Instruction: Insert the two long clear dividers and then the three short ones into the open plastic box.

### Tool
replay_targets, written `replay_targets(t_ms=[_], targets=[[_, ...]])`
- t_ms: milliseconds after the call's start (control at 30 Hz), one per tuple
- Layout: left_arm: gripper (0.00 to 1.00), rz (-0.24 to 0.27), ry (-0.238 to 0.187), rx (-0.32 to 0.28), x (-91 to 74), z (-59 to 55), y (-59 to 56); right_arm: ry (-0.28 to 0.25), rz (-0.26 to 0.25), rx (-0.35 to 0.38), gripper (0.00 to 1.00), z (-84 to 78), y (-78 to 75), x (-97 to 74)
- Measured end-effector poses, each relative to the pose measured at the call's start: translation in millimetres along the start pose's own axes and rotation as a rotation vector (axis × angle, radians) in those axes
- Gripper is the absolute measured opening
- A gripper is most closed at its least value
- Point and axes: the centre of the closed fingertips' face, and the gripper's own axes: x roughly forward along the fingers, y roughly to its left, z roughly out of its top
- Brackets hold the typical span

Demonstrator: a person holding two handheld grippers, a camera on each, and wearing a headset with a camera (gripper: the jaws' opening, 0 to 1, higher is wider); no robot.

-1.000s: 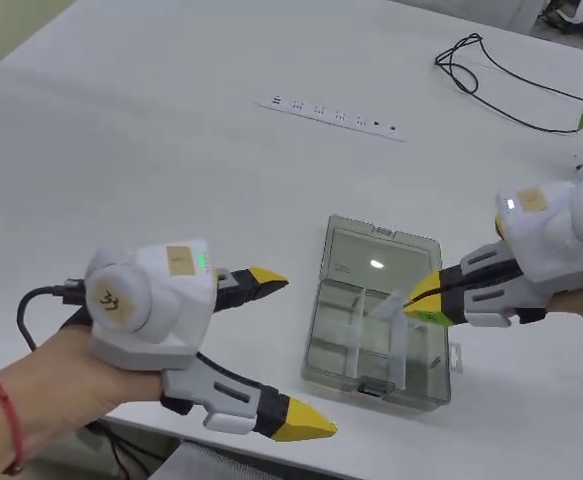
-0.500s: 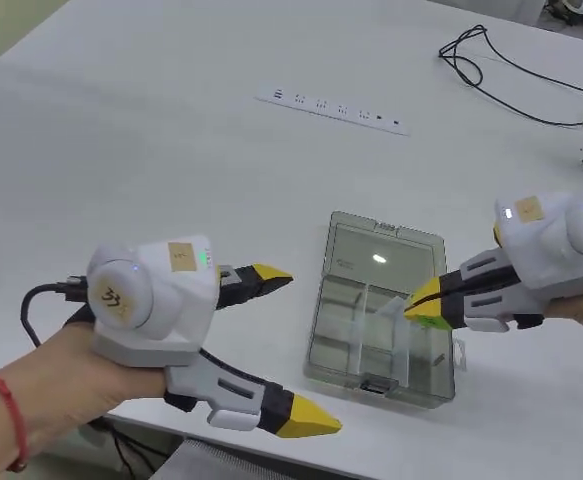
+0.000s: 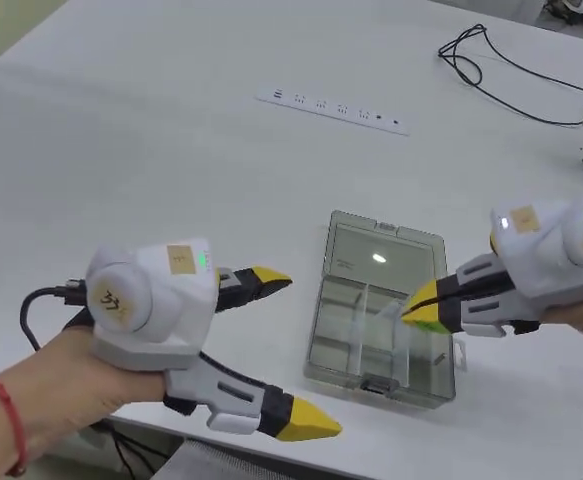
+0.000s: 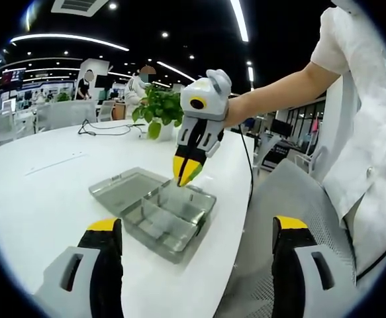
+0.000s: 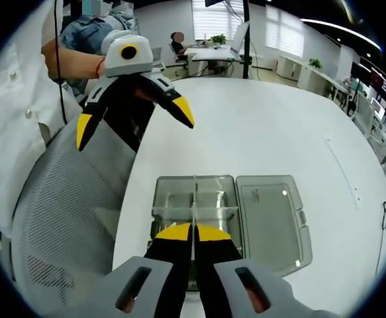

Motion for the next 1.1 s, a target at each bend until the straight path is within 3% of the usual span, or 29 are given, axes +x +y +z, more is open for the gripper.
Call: replay_targets(t_ms=[333, 1100], targets=[[0.97, -0.007, 0.005, -0.001, 0.5, -1.4, -0.6, 0.013, 0.003, -0.009, 0.02, -2.3, -2.3, 5.4], [0.97, -0.009, 0.004, -0.004, 1.9, -2.8, 1.6, 0.177, 0.017, -0.047, 0.02, -24.4, -8.2, 39.3]])
